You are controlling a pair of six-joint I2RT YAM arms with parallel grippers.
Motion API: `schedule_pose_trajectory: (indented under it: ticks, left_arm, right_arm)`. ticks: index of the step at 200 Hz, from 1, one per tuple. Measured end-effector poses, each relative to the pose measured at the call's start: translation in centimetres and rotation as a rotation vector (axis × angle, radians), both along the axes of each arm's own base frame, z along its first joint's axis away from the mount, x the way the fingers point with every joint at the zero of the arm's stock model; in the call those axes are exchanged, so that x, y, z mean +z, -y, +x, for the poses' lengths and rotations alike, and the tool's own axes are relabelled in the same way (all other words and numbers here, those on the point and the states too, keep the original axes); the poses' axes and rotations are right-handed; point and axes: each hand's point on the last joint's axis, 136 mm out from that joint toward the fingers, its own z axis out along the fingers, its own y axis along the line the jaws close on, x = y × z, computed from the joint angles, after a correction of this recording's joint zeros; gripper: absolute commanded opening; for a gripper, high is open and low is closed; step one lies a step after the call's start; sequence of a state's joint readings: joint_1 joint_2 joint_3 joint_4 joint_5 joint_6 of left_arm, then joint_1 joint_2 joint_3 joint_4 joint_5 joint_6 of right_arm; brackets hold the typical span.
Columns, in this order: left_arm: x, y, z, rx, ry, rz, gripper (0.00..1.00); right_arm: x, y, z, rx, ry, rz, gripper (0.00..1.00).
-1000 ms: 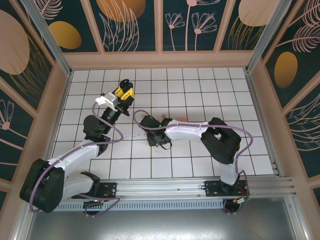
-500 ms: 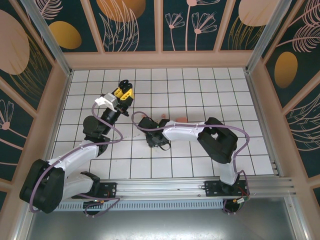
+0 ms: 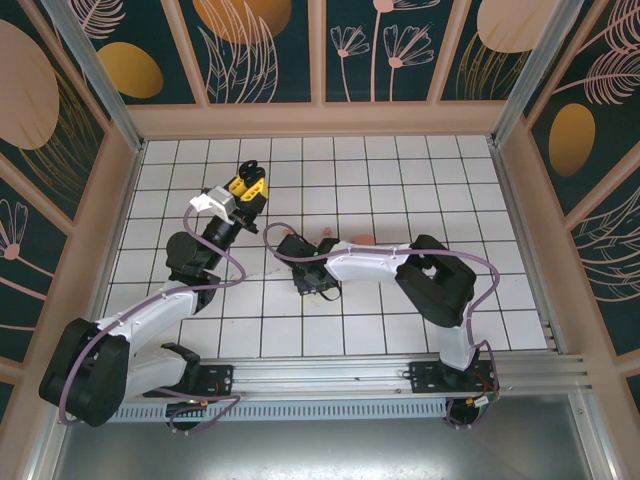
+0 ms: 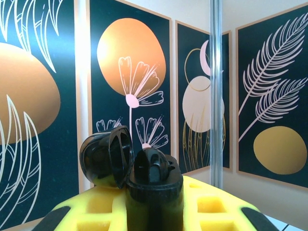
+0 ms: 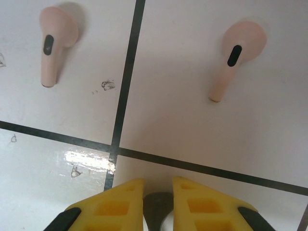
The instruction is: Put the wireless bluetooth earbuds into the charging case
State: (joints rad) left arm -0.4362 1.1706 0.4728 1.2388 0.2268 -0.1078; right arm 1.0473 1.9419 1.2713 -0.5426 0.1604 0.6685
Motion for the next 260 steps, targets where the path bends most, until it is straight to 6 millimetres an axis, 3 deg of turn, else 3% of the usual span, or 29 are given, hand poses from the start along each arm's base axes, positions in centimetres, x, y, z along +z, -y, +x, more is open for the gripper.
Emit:
schedule_pose_trajectory:
  ticks: [26, 46, 88, 124, 159, 188, 212, 260]
  left_arm:
    - [0.2, 0.0, -0.2, -0.009, 0.006, -0.001, 0.0]
    - [0.3, 0.2, -0.6, -0.028, 0.015, 0.007, 0.0]
    - [0.0, 1.5, -1.7, -0.122, 0.027, 0.052, 0.0]
    - [-0.8, 2.7, -2.5, -0.208, 0.005, 0.087, 0.0]
    - [-1.6, 3.7, -3.4, -0.29, -0.012, 0.119, 0.0]
    - [-2.1, 4.5, -4.2, -0.353, -0.013, 0.146, 0.0]
    - [-2.8, 5.9, -4.8, -0.414, -0.028, 0.177, 0.0]
    - [-2.8, 7.8, -4.7, -0.48, -0.035, 0.2, 0.0]
  right_arm:
    - [1.2, -0.1, 0.2, -0.006, 0.017, 0.022, 0.18]
    - [3.9, -0.2, 0.6, -0.018, 0.059, 0.07, 0.17]
    - [13.5, 0.0, 2.5, -0.062, 0.206, 0.255, 0.16]
    - [22.2, 2.1, 4.3, -0.116, 0.353, 0.408, 0.16]
    - [29.4, 3.9, 5.3, -0.13, 0.488, 0.514, 0.17]
    - [34.7, 4.2, 5.5, -0.098, 0.587, 0.586, 0.18]
    - [37.1, 3.9, 5.6, -0.068, 0.643, 0.623, 0.18]
    - [38.3, 2.9, 5.4, -0.024, 0.684, 0.667, 0.18]
